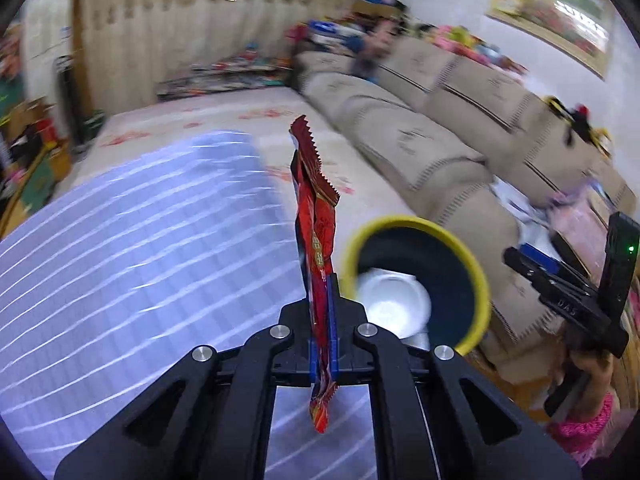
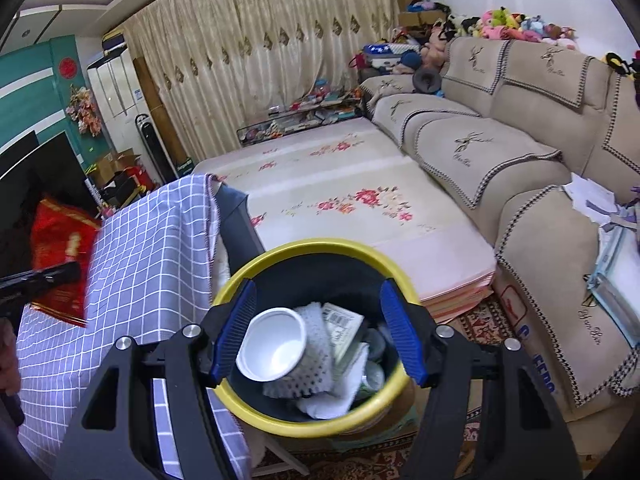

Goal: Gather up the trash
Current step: 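Carry the red wrapper over the yellow bin and open the left tool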

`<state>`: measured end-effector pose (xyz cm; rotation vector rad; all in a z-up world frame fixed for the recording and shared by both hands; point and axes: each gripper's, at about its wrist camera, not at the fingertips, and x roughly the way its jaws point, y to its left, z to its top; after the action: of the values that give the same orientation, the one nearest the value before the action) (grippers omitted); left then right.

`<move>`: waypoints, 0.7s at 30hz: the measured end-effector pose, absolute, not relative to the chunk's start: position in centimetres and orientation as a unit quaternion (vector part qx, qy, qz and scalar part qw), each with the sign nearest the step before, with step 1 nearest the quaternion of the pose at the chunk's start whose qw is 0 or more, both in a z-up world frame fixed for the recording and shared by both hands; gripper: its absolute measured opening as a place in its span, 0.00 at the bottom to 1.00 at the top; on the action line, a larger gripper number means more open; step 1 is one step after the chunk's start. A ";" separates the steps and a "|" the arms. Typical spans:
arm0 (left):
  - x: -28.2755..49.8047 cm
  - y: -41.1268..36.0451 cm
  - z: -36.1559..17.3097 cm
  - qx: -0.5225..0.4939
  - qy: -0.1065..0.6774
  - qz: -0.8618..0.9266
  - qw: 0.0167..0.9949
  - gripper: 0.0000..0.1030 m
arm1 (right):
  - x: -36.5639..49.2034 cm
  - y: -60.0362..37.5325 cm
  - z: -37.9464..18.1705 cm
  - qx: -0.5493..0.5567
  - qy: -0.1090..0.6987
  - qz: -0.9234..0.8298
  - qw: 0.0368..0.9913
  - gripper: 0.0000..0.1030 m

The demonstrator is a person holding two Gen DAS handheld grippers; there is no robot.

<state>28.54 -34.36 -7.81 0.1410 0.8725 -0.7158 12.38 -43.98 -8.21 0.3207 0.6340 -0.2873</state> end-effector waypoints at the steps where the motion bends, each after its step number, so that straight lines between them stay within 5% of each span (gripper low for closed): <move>1: 28.2 -35.8 -7.9 0.071 0.417 -0.350 0.836 0.05 | 12.0 -44.3 -8.2 0.157 0.308 -0.144 0.927 0.60; 12: 29.1 -48.9 -13.9 0.125 0.476 -0.386 0.780 0.08 | 9.6 -47.7 -8.8 0.178 0.306 -0.167 0.920 0.61; 13: 29.6 -49.5 -14.3 0.127 0.479 -0.385 0.779 0.11 | 9.5 -47.9 -8.9 0.179 0.306 -0.168 0.920 0.61; 15: 30.5 -50.0 -15.3 0.128 0.485 -0.383 0.776 0.43 | 9.4 -48.2 -8.8 0.181 0.305 -0.169 0.920 0.62; 16: 30.8 -50.3 -15.7 0.124 0.487 -0.385 0.774 0.49 | 9.4 -48.2 -8.7 0.181 0.303 -0.170 0.920 0.62; 21: 31.2 -50.6 -15.6 0.118 0.478 -0.390 0.778 0.56 | 8.7 -48.5 -8.2 0.183 0.294 -0.174 0.922 0.63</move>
<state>31.18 -50.56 -15.56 0.2543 1.0345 -0.8444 8.65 -48.47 -8.17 0.3756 0.6036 -0.3579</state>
